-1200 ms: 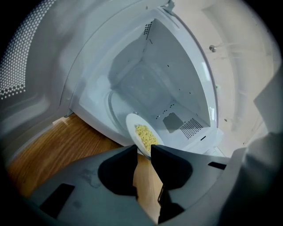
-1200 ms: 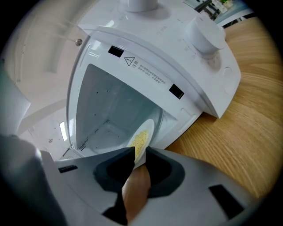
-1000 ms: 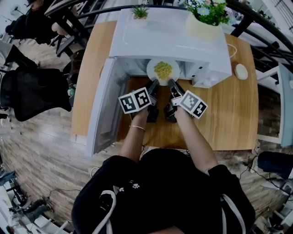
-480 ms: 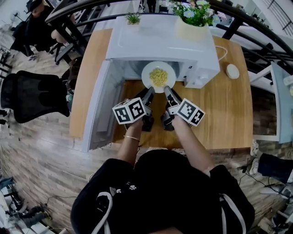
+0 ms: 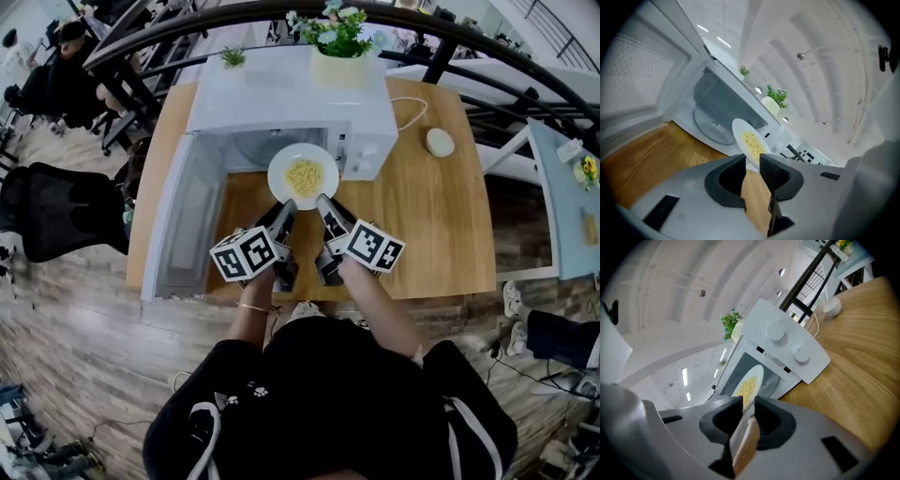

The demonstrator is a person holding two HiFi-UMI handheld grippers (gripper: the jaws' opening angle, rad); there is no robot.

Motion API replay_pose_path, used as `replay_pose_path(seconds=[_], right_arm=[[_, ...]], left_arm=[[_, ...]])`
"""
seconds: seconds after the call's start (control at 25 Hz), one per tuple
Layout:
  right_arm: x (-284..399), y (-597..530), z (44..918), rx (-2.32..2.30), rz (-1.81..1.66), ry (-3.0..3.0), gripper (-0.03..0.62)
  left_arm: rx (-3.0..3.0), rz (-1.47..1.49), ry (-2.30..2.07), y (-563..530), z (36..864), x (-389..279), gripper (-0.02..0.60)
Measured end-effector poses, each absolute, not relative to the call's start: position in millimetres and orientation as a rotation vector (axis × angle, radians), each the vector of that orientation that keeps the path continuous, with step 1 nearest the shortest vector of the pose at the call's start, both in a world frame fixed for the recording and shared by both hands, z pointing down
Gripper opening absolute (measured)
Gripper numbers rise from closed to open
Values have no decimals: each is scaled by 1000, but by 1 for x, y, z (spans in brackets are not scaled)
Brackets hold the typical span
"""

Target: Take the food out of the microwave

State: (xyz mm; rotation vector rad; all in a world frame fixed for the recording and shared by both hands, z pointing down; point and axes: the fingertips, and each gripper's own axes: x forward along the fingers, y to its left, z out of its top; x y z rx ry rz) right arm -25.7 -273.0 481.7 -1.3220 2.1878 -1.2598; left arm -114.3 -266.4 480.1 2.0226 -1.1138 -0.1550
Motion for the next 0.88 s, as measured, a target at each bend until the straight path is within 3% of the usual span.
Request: replay_pose_path(seconds=[0.24, 0.88], right_arm=[[4, -231, 463, -1315, -1163, 2223, 78], [2, -222, 438, -1280, -1147, 2226, 80]], left_arm=[[2087, -197, -1097, -226, 463, -86, 90], [2107, -199, -1098, -215, 438, -86, 91]])
